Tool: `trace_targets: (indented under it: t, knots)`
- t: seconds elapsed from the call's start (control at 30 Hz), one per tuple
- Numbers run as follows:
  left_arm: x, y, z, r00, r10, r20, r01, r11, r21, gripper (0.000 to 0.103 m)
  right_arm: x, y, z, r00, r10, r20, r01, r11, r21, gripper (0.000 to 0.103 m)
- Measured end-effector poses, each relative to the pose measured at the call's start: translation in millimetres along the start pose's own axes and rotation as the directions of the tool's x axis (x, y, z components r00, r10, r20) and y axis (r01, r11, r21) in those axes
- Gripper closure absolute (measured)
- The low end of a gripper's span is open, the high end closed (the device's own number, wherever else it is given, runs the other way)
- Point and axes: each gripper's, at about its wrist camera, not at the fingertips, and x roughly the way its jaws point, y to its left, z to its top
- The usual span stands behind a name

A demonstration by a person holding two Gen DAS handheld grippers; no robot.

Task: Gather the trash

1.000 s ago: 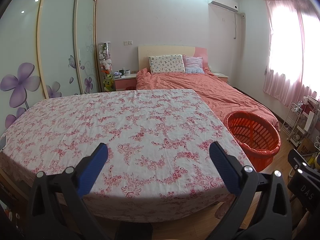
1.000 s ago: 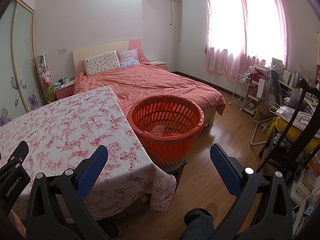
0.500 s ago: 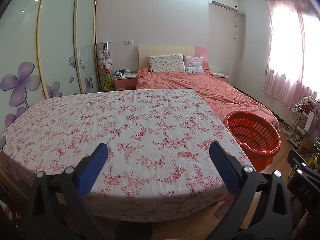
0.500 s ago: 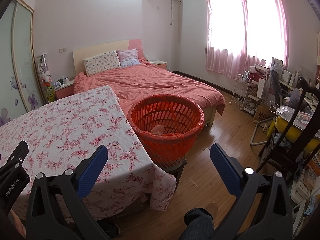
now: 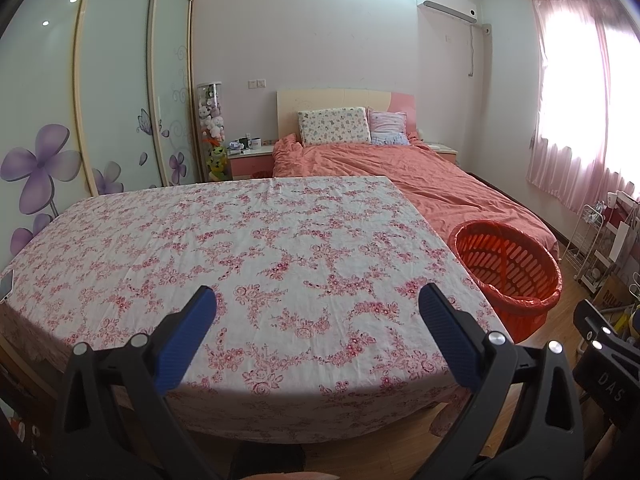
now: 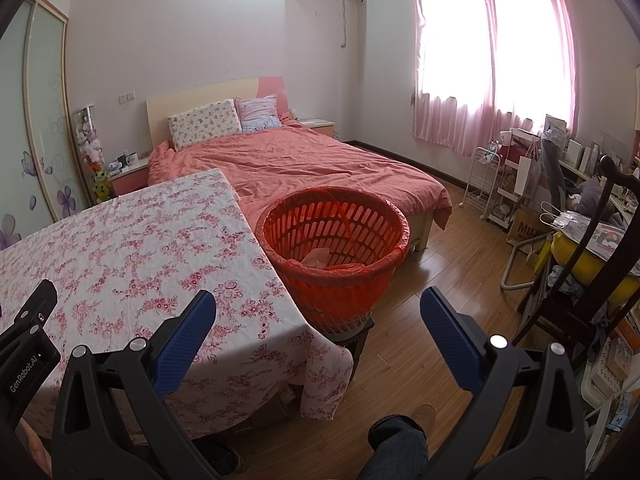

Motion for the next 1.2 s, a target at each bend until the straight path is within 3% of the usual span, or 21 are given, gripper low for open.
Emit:
trace_targets:
  t: [1.2]
  knots:
    - [-1.2,1.2,-2.3,1.0,0.002,0.001,-0.002,1.0,0.003,0.004,-1.4,0.0,-6.1,1.0,0.004,-0.009,-0.004,1.0,-0.006,0.002]
